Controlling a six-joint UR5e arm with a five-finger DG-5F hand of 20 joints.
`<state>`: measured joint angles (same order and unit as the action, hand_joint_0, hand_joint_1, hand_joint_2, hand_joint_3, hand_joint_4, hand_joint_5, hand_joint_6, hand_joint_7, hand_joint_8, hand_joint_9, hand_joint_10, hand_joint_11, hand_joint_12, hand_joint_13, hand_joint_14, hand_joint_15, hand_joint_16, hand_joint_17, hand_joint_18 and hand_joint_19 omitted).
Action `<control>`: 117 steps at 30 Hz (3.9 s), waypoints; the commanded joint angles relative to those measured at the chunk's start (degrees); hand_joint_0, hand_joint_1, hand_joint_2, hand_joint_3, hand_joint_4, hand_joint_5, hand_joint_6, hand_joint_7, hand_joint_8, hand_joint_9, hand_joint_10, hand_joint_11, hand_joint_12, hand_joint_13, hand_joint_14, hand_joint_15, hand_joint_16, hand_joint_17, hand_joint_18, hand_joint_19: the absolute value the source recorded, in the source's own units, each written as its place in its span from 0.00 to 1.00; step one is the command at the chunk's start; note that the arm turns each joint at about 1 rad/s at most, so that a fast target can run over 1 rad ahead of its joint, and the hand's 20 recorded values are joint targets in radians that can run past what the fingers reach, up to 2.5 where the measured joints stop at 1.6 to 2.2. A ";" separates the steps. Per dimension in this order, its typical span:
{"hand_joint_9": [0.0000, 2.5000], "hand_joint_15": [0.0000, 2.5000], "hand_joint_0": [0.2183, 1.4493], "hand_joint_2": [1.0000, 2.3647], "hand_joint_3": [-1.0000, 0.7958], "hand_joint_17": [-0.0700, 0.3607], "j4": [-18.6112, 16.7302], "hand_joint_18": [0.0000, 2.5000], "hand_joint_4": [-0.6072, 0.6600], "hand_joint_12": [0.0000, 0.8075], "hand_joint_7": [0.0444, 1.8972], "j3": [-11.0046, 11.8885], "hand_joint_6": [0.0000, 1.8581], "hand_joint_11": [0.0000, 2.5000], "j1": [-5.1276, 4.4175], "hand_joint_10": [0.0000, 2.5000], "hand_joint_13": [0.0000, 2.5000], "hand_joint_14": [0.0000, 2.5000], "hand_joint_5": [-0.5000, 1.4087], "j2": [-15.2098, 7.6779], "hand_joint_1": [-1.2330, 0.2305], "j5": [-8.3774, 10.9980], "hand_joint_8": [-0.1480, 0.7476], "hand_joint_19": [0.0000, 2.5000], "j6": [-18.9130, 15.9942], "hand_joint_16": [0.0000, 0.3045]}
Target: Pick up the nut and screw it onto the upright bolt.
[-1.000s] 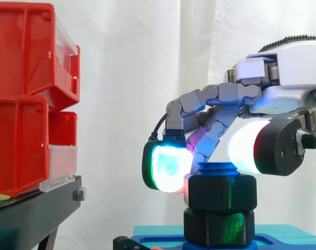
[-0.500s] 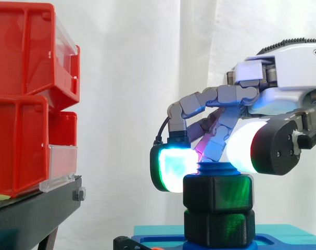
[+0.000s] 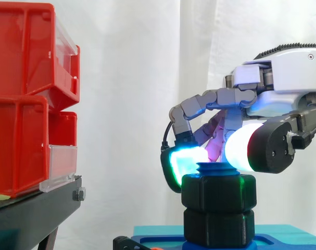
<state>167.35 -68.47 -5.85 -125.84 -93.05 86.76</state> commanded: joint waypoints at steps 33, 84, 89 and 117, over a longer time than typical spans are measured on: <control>0.60 0.00 0.22 0.00 0.28 0.28 0.00 0.28 0.66 0.19 0.60 0.18 0.27 0.02 2.07 0.00 0.43 0.00 0.25 0.07 0.63 -2.22 0.45 0.05 -0.01 0.08; 0.32 0.00 0.23 0.00 0.28 0.30 6.24 0.13 0.62 0.31 0.38 -21.09 0.27 0.00 -1.89 0.00 0.26 0.00 0.19 24.15 0.62 20.71 0.42 0.00 -0.80 0.09; 0.25 0.00 0.23 0.00 0.28 0.31 6.24 0.06 0.62 0.35 0.32 -21.09 0.27 0.00 -2.50 0.00 0.20 0.00 0.18 24.15 0.62 21.24 0.41 0.00 -12.76 0.10; 0.04 0.00 0.20 0.00 0.28 0.39 16.26 0.00 0.52 0.43 0.32 -21.09 0.27 0.00 -3.29 0.00 0.03 0.00 0.14 24.15 0.69 22.56 0.37 0.00 -36.14 0.14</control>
<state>183.83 -89.57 -9.11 -101.69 -70.46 50.66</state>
